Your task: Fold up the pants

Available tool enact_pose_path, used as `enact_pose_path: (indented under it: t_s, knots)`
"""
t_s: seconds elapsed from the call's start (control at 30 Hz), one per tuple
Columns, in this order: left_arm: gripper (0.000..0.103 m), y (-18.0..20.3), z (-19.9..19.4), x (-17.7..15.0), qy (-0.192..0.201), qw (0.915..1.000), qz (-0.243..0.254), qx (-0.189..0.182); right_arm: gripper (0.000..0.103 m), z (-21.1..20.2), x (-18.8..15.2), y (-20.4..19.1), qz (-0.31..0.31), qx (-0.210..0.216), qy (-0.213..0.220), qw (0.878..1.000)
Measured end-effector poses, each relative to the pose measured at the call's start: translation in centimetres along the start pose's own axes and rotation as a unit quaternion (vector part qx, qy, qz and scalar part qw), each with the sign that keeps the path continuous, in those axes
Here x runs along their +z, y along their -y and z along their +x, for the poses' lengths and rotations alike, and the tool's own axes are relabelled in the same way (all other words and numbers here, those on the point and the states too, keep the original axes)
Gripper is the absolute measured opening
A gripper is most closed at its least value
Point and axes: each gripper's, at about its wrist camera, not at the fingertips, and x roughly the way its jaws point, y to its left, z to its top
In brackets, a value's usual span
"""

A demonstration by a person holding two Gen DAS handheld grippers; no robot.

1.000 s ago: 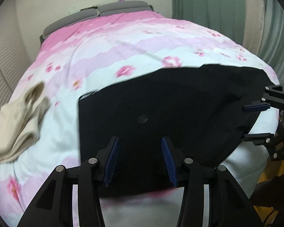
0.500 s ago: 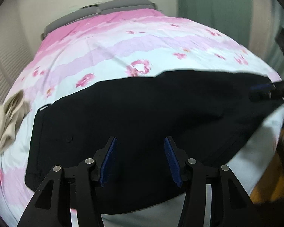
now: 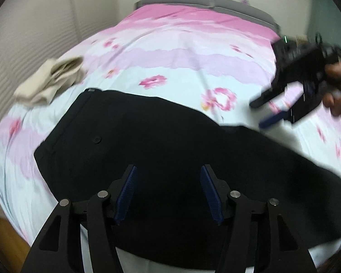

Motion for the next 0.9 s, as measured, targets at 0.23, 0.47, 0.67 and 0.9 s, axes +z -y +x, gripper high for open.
enact_pose_path:
  t_s: [0.23,0.47,0.67,0.9]
  knots:
    - [0.059,-0.8,2.1,3.0,-0.016,0.9985,-0.047,0.025,0.047,3.6,2.5,2.2,0.107,0.024,-0.085,0.99]
    - [0.059,-0.5,3.0,4.4,-0.021,0.9993,-0.018,0.025,0.045,6.0,1.9,4.7,0.191,0.019,-0.115,0.975]
    - [0.059,-0.1,3.5,5.0,-0.024,0.9995,0.005,0.019,0.003,5.2,1.4,4.1,0.172,0.017,-0.077,0.982]
    - [0.059,0.3,3.7,5.9,-0.019,0.9996,0.017,0.014,0.002,2.3,2.3,2.1,0.125,-0.037,-0.021,0.991]
